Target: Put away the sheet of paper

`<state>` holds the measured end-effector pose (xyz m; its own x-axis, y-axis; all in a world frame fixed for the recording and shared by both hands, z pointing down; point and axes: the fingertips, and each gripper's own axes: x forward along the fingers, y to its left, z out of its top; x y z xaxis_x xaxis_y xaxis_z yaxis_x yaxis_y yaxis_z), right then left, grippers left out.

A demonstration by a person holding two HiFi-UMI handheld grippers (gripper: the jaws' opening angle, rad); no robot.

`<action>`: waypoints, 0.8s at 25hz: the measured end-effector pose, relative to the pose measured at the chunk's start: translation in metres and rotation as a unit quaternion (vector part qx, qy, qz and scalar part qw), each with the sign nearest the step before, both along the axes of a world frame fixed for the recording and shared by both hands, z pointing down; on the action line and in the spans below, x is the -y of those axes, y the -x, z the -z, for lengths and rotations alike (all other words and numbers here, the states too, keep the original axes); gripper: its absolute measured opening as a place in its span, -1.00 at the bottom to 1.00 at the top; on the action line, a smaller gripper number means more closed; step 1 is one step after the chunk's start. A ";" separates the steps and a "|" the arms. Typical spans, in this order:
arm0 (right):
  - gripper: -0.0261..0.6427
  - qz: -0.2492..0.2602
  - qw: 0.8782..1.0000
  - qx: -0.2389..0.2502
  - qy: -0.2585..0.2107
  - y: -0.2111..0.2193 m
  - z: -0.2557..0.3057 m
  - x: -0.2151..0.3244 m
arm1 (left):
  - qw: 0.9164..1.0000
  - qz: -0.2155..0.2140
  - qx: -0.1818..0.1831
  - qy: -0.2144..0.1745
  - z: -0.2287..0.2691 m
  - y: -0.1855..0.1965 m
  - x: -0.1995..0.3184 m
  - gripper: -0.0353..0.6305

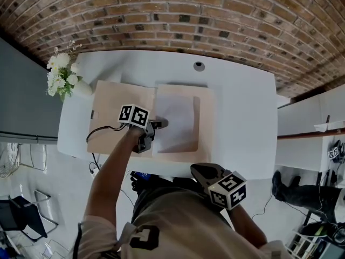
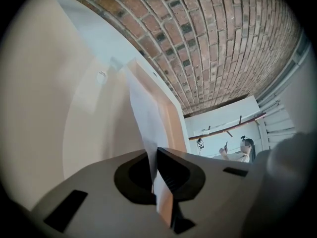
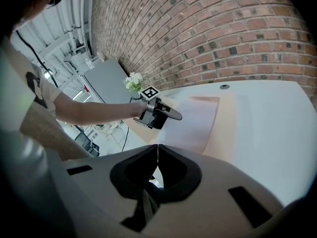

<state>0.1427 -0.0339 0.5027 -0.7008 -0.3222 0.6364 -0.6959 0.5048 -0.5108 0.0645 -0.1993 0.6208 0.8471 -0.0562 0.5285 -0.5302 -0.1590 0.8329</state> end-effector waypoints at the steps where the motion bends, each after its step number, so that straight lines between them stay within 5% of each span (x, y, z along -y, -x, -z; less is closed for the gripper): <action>1: -0.85 0.001 1.000 0.000 0.002 -0.001 -0.001 0.000 | 1.000 0.000 -0.001 0.001 0.000 -0.001 0.000 -0.85; 20: -0.85 0.008 1.000 -0.001 0.011 -0.009 -0.006 0.005 | 0.999 -0.005 -0.018 0.030 -0.009 -0.024 0.001 -0.85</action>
